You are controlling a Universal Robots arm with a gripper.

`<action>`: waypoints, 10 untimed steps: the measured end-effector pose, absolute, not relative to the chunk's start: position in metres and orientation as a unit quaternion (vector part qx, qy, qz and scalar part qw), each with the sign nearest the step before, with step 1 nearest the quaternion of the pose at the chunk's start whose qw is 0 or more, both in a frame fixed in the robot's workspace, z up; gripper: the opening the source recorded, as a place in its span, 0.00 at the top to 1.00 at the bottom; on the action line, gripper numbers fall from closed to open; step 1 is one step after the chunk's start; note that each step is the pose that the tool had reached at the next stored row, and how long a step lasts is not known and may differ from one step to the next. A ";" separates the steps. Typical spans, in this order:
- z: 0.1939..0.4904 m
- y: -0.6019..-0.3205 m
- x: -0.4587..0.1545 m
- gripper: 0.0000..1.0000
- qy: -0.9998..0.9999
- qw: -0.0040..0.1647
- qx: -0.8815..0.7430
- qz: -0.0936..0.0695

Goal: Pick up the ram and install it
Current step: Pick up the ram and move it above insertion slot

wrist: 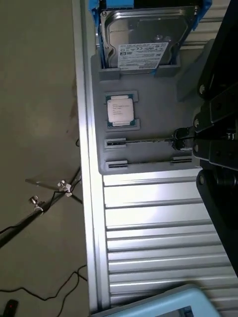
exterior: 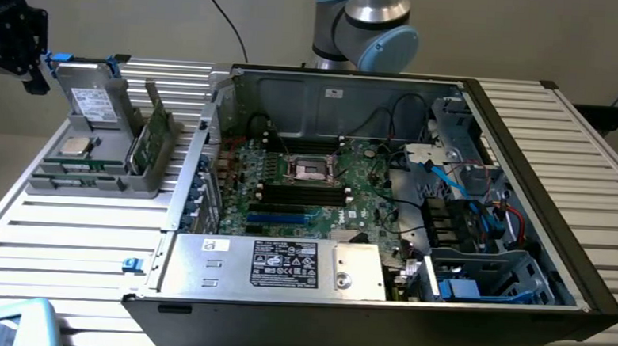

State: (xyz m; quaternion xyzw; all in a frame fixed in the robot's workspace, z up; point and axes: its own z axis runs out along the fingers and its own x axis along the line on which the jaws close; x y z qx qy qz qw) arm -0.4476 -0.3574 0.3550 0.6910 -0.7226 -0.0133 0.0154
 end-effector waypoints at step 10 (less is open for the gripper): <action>0.355 -0.357 -0.448 0.82 -0.721 0.015 0.693 -0.013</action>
